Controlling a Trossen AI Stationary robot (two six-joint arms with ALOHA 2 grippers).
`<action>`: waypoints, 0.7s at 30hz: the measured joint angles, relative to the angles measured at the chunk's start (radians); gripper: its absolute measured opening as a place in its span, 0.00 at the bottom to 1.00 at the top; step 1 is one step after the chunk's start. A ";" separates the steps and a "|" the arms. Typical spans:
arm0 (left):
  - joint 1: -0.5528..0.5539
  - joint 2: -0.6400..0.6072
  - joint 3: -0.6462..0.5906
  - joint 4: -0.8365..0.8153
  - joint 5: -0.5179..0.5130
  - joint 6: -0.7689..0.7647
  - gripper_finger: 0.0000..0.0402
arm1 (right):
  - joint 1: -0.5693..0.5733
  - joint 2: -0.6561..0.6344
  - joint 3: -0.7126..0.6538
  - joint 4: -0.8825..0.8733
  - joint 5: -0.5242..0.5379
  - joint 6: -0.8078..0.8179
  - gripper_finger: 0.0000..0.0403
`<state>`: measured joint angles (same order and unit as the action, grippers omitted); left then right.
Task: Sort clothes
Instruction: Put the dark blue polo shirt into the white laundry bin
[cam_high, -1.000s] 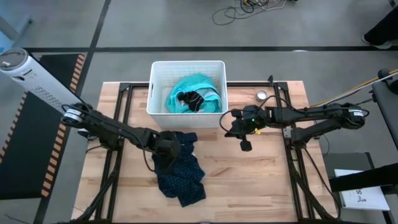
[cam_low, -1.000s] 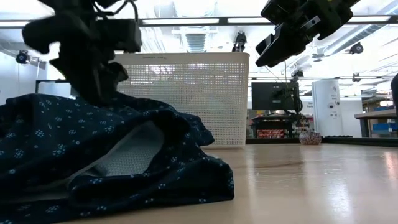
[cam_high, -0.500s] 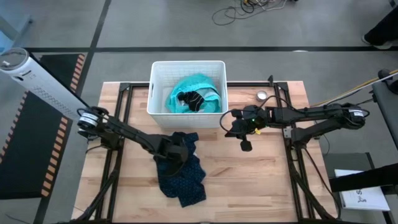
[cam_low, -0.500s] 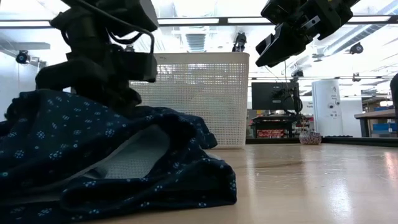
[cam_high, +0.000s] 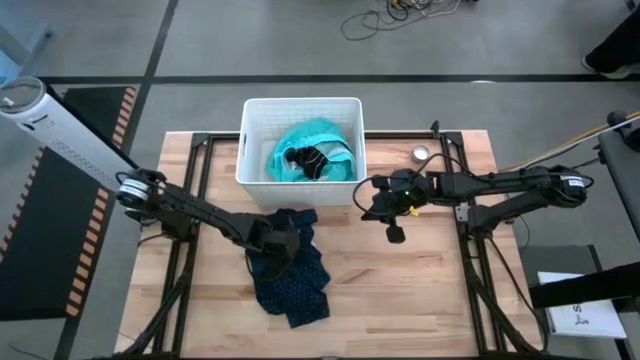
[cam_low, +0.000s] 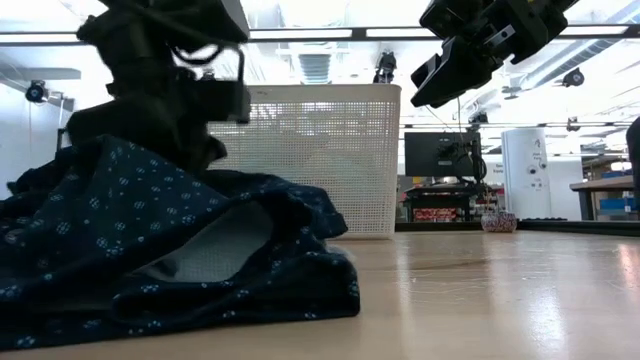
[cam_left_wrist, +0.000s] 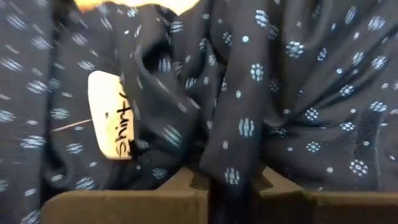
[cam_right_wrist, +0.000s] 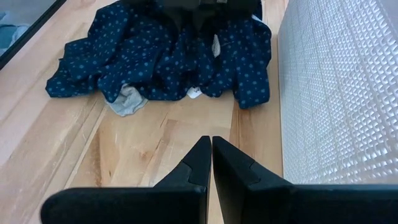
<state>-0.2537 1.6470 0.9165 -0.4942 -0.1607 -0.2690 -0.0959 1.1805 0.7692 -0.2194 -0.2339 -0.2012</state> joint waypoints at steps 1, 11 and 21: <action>0.000 -0.018 0.000 0.001 -0.011 -0.002 0.02 | 0.000 0.000 0.000 0.000 0.000 0.000 0.00; -0.001 -0.229 0.013 0.028 -0.118 -0.013 0.01 | 0.000 0.000 0.000 0.012 0.000 0.000 0.00; 0.000 -0.425 0.121 0.065 -0.330 0.080 0.00 | 0.000 0.000 0.000 0.016 0.000 -0.003 0.00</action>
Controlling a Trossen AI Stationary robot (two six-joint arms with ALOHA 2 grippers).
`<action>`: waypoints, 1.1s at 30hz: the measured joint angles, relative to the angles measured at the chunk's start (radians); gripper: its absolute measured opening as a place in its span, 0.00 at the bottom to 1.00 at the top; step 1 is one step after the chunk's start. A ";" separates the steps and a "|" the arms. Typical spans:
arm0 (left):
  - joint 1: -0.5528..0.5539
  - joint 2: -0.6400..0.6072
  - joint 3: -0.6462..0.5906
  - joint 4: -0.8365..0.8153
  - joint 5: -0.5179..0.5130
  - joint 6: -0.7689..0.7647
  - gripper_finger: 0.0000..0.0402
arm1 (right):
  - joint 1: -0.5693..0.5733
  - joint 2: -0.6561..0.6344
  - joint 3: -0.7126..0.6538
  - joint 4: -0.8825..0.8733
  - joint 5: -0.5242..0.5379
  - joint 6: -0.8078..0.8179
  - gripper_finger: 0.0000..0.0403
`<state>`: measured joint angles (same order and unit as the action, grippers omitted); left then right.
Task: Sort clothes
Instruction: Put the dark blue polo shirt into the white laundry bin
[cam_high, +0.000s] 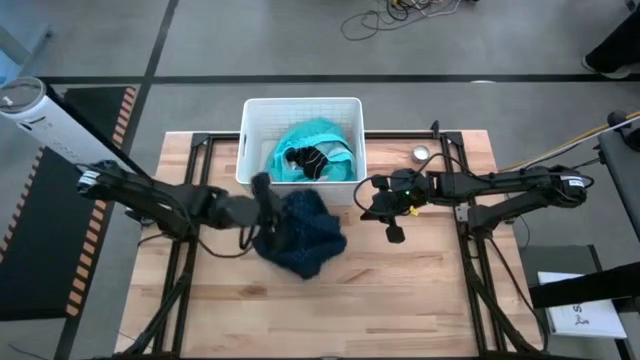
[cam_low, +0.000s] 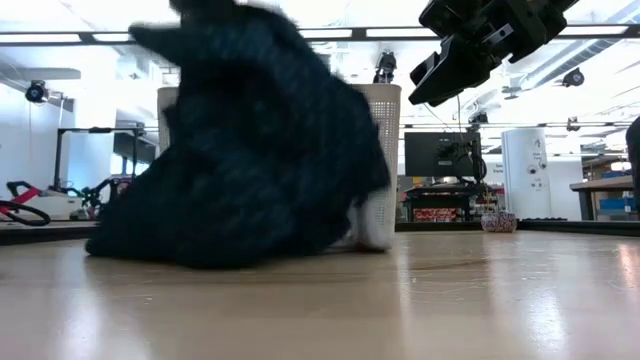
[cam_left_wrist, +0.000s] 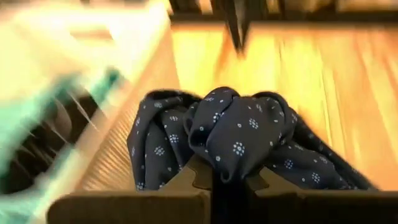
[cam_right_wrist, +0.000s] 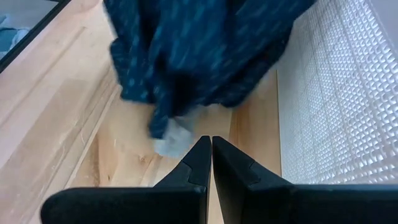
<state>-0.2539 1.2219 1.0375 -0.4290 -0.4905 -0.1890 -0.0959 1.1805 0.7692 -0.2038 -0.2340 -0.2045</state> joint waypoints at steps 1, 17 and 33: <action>0.001 -0.013 0.016 0.018 -0.021 0.028 0.00 | 0.000 0.000 0.000 0.000 0.000 -0.004 0.00; 0.300 -0.078 0.353 0.184 0.067 0.483 0.00 | 0.000 0.000 0.000 0.025 0.000 -0.031 0.00; 0.535 0.117 0.917 -0.174 0.127 0.587 0.00 | 0.000 0.000 0.000 0.062 0.000 -0.061 0.00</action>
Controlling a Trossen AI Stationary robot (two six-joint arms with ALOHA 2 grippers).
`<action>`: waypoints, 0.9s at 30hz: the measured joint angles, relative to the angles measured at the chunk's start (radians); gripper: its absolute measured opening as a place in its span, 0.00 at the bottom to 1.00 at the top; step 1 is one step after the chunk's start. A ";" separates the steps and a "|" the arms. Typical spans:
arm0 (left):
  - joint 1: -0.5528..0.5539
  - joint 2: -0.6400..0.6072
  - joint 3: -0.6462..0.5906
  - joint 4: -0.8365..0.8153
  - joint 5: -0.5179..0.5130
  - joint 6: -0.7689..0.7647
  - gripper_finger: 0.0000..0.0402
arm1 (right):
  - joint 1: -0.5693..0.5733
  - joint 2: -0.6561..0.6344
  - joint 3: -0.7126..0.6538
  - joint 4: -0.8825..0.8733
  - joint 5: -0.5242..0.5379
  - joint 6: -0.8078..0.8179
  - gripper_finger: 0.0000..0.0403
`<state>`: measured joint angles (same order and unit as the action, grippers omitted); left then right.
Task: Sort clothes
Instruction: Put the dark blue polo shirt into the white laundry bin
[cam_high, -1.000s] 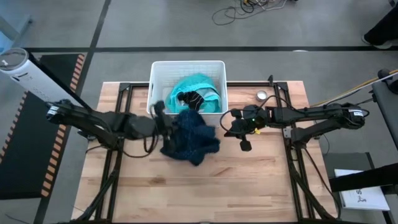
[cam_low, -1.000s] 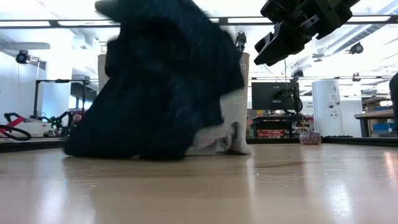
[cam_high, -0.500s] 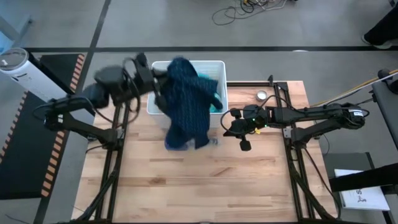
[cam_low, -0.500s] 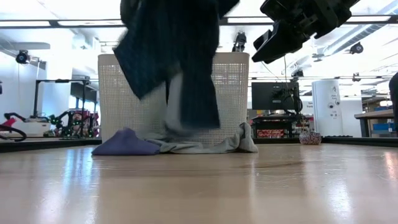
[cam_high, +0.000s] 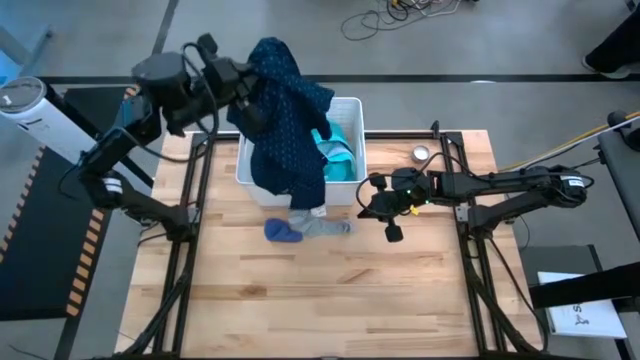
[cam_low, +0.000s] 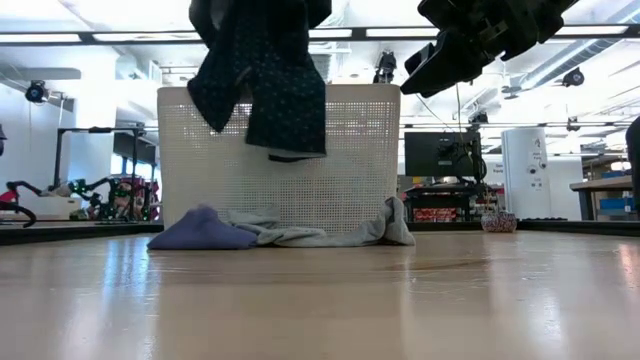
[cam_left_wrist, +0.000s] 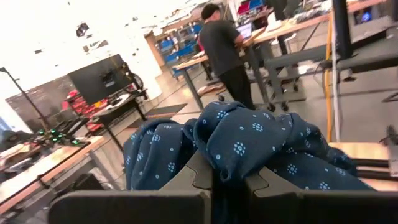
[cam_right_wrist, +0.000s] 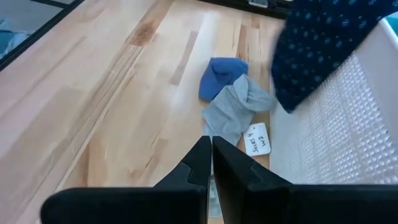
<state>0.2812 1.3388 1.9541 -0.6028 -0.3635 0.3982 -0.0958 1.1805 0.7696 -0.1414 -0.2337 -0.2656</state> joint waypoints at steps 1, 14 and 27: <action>0.013 0.015 0.021 -0.007 0.001 0.005 0.00 | 0.000 0.000 0.000 0.003 0.000 -0.005 0.00; 0.264 0.175 0.129 -0.036 0.198 -0.020 0.00 | 0.000 0.000 0.000 0.005 0.027 -0.022 0.00; 0.341 0.187 -0.273 -0.011 0.356 -0.079 0.00 | 0.000 0.000 0.000 -0.003 0.036 -0.030 0.00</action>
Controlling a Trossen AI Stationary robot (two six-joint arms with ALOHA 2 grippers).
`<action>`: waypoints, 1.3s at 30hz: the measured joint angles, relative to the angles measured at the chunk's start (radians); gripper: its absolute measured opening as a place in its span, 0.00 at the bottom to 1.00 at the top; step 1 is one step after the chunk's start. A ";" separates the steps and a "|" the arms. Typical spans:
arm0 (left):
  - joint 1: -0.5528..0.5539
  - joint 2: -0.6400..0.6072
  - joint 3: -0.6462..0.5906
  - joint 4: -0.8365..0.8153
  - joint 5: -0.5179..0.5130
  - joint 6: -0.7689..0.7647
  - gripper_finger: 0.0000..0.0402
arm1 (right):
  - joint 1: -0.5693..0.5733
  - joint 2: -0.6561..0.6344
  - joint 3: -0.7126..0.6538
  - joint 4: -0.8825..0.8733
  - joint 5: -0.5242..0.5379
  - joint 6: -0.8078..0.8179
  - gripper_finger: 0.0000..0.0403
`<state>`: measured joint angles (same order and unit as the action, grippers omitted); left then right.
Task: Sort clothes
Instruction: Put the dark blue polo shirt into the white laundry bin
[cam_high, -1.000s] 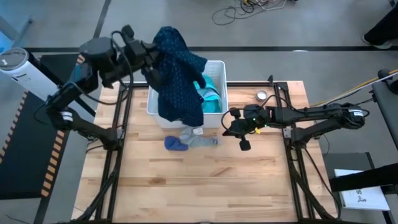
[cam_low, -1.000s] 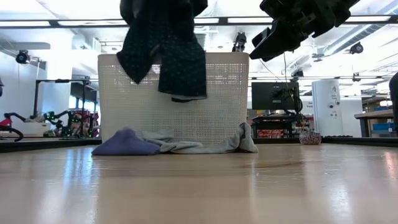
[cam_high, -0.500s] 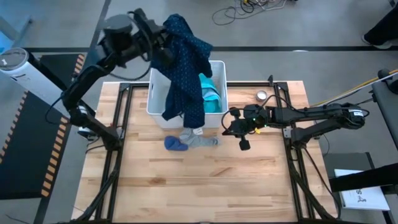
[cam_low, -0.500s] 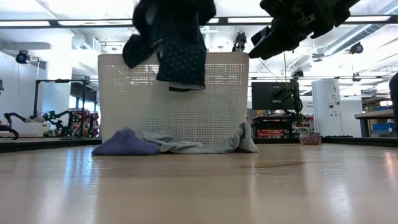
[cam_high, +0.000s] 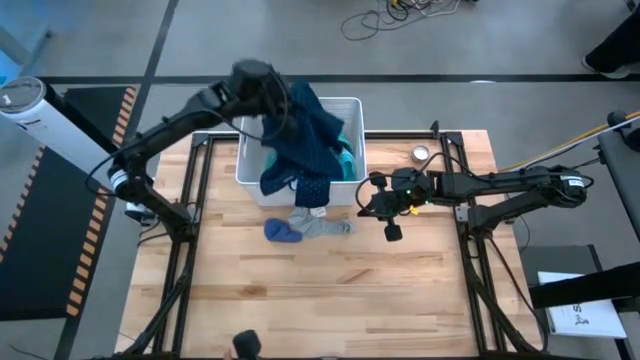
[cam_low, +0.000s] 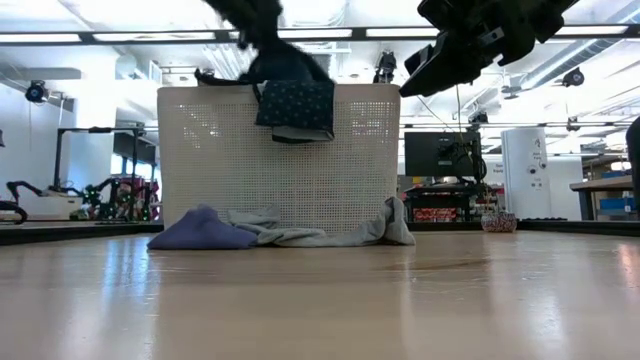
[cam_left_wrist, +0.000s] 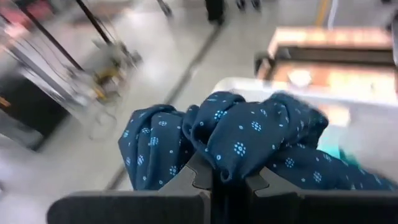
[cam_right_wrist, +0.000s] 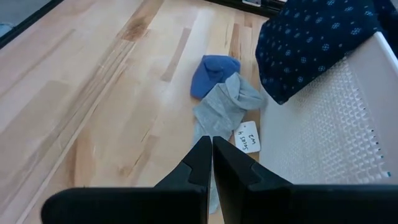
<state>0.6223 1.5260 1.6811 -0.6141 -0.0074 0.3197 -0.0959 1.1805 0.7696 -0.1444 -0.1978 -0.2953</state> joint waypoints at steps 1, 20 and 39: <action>-0.002 -0.002 -0.044 0.007 0.007 -0.004 0.00 | 0.000 0.000 0.000 0.000 0.000 0.005 0.00; -0.037 -0.039 -0.448 0.202 0.156 -0.058 0.26 | -0.002 0.001 0.064 0.033 0.053 0.022 0.00; -0.145 -0.520 -0.644 0.414 0.148 -0.079 0.49 | 0.003 0.280 0.165 0.211 0.163 0.016 0.44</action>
<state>0.4769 1.0062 1.0371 -0.2003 0.1408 0.2409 -0.0931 1.4609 0.9350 0.0662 -0.0345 -0.2790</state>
